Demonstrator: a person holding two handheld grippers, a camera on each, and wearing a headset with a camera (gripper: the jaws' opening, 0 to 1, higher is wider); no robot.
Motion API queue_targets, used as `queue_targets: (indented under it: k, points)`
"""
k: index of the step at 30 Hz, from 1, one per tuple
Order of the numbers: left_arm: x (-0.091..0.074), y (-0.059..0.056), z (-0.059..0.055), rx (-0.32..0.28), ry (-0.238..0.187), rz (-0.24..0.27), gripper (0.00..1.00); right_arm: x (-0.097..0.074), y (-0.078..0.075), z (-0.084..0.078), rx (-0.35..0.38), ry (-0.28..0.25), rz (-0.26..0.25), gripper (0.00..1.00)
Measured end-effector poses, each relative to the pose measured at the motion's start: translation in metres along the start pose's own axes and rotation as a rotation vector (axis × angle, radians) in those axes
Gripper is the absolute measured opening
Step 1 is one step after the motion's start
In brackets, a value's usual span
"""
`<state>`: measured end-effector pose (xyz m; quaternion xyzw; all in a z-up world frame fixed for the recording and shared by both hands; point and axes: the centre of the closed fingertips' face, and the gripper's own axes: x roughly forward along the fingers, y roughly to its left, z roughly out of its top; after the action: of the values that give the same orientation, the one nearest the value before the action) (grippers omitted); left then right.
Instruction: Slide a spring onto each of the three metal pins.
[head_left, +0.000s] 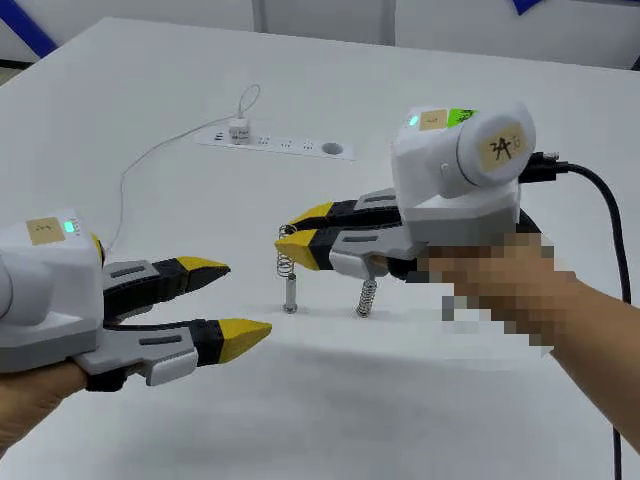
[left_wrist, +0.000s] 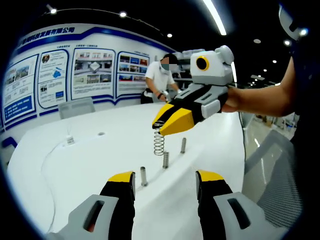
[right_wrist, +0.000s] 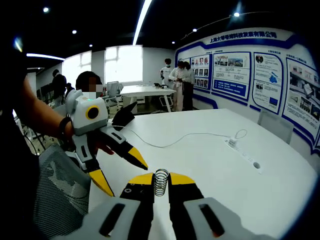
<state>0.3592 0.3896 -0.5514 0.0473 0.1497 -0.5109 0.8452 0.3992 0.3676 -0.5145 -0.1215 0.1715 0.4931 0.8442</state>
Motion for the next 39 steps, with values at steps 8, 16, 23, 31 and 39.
queue_targets:
  k: [8,16,23,31,39]
  points:
    - [-0.001,0.002,-0.002,-0.011,0.002,0.013,0.60,0.013,-0.020,-0.011,0.014,0.014,-0.052,0.11]
    - [0.000,0.003,-0.003,-0.012,0.004,0.015,0.65,0.026,-0.028,-0.031,0.025,0.041,-0.081,0.11]
    - [0.002,0.002,-0.005,-0.017,0.010,0.014,0.66,0.033,-0.036,-0.044,0.043,0.041,-0.098,0.11]
    - [0.003,0.002,-0.007,-0.024,0.014,0.011,0.66,0.037,-0.040,-0.048,0.043,0.042,-0.106,0.11]
    - [0.002,0.003,-0.008,-0.029,0.020,0.012,0.64,0.040,-0.040,-0.053,0.052,0.049,-0.105,0.11]
